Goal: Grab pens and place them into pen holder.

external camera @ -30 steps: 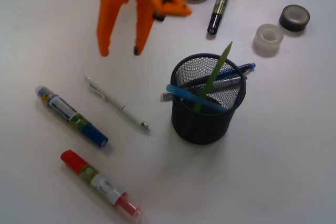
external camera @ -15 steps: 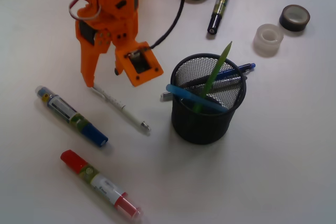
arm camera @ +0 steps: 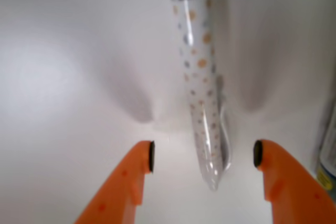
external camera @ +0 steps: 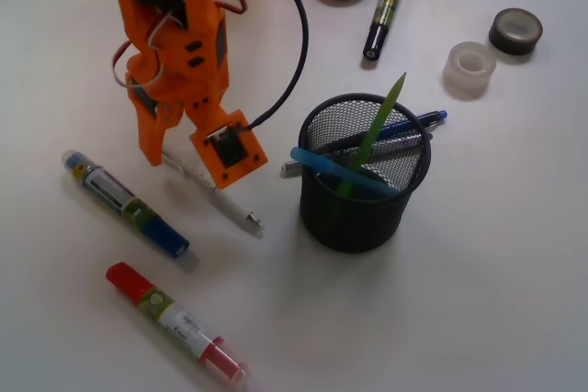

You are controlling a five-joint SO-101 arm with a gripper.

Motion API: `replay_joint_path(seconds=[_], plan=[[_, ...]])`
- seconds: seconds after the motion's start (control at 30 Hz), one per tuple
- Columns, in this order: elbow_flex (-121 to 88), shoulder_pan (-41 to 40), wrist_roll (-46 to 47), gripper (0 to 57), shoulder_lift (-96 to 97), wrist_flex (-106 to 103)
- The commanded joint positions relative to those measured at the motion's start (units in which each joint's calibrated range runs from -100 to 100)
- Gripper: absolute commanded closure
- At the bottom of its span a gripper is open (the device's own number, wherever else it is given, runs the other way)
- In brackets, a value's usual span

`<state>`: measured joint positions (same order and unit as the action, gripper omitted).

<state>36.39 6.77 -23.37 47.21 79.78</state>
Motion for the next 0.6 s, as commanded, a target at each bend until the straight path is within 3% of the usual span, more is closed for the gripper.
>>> replay_joint_path(seconds=[0.0, 0.17, 0.37, 0.57], plan=[[2.92, -0.23, 0.15, 35.4, 0.60, -0.17], [2.92, 0.67, -0.05, 41.3, 1.36, -0.26], [2.92, 0.89, -0.05, 56.4, 1.45, -0.26], [2.20, 1.72, -0.49, 57.2, 0.94, 0.36]])
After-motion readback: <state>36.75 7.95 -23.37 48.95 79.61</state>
